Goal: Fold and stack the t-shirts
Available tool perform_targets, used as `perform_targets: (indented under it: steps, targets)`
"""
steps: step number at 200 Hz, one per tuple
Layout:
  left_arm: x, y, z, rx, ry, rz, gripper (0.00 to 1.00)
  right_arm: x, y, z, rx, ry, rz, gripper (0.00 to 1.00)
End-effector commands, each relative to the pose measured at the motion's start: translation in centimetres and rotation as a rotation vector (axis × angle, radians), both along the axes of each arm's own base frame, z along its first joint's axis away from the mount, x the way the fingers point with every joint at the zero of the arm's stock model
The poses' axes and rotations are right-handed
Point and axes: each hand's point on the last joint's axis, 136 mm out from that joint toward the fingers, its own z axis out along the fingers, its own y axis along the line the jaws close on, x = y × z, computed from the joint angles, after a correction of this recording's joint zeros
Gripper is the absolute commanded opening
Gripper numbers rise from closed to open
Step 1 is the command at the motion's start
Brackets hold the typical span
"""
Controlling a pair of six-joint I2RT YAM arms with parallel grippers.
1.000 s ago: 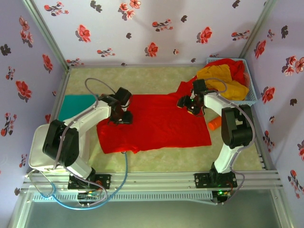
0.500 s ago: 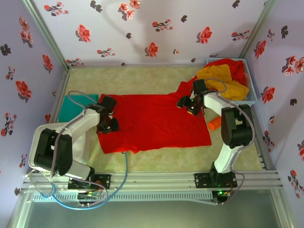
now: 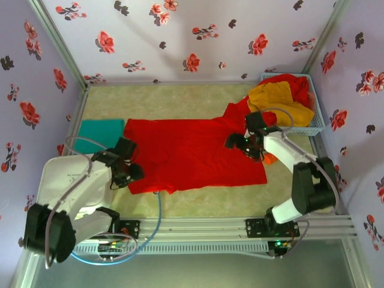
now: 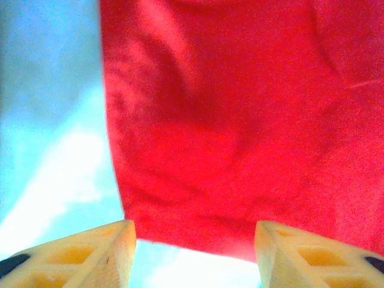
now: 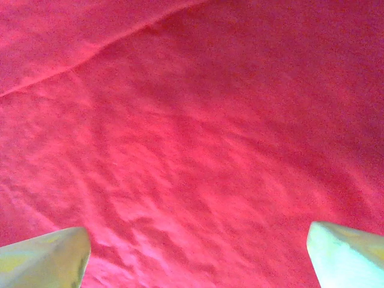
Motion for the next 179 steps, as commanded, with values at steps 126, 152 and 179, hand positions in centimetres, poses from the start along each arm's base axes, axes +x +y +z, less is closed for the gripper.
perform_targets:
  steps: [126, 152, 179]
  targets:
    - [-3.9, 0.2, -4.3, -0.172, -0.013, 0.354, 0.55, -9.0, -9.1, -3.7, -0.147, 0.135, -0.433, 0.74]
    - [-3.3, 0.4, -4.8, -0.143, -0.019, 0.346, 0.54, -9.4, -9.0, -4.4, -0.139, 0.161, -0.434, 0.71]
    - [-2.8, 0.6, -5.1, -0.122, -0.035, 0.344, 0.51, -9.6, -8.8, -5.0, -0.132, 0.172, -0.431, 0.68]
